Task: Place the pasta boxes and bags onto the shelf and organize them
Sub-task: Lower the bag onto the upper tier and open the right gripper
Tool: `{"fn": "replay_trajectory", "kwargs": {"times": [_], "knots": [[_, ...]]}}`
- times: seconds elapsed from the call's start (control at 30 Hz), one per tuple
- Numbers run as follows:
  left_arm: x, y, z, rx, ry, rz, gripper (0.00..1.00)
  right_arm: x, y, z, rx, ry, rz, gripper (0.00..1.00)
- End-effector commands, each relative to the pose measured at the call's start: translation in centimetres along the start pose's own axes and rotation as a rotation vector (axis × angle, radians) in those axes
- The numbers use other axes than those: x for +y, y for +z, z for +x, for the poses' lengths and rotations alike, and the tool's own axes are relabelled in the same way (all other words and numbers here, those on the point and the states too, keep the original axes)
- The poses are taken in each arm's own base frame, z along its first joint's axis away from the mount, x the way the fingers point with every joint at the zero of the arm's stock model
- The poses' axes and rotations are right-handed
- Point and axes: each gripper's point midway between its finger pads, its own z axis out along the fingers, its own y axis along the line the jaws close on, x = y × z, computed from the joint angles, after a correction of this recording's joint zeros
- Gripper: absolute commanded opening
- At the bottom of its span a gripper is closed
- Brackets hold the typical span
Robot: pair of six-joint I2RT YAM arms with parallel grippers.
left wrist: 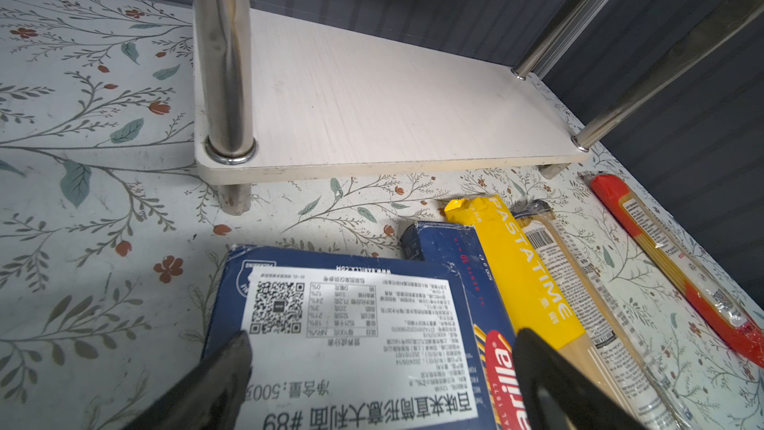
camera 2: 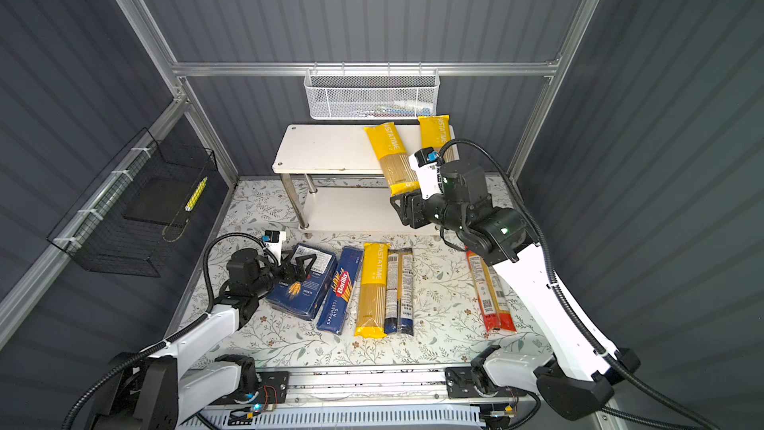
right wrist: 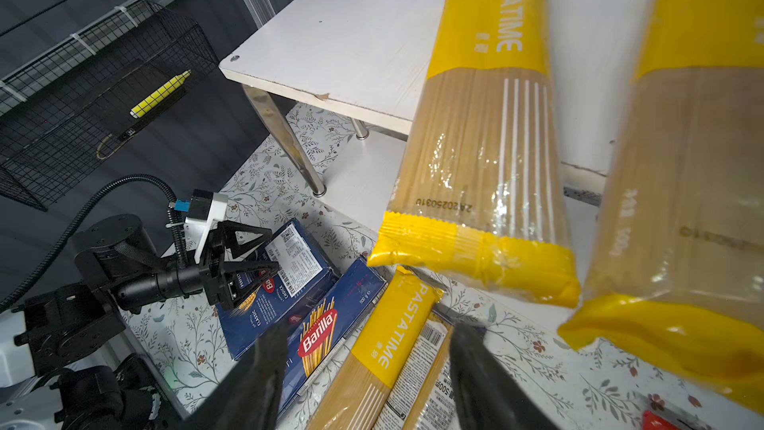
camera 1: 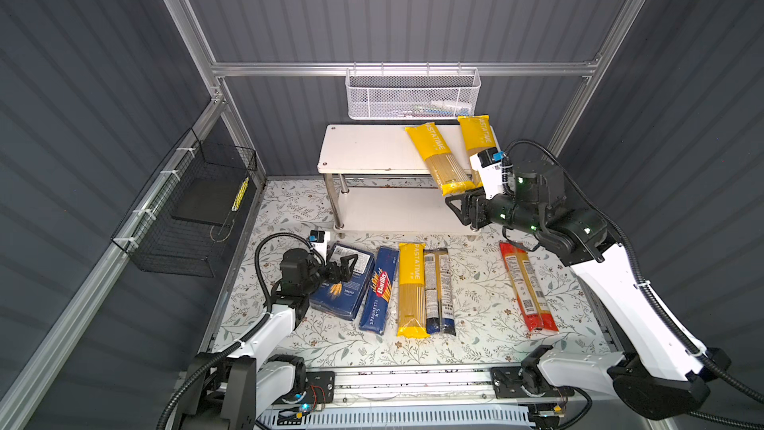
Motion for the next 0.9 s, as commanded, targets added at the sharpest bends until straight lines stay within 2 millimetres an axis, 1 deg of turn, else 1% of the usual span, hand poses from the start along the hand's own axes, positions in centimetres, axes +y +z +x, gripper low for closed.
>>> {"fn": "replay_trajectory", "kwargs": {"times": [0.0, 0.43, 0.77, 0.87], "knots": [[-0.4, 0.1, -0.6, -0.009, 0.021, 0.012, 0.99, 0.5, 0.7, -0.2, 0.003, -0.011, -0.026, 0.64], [-0.4, 0.0, -0.7, -0.012, 0.023, 0.012, 0.99, 1.3, 2.5, -0.8, 0.025, -0.017, -0.068, 0.66], [-0.4, 0.0, -0.7, -0.013, 0.021, 0.008, 0.99, 4.0, 4.4, -1.5, 0.032, -0.044, -0.156, 0.66], [-0.4, 0.0, -0.7, -0.011, 0.021, 0.007, 0.99, 4.6, 4.8, -1.6, 0.032, -0.053, -0.167, 0.67]]}}
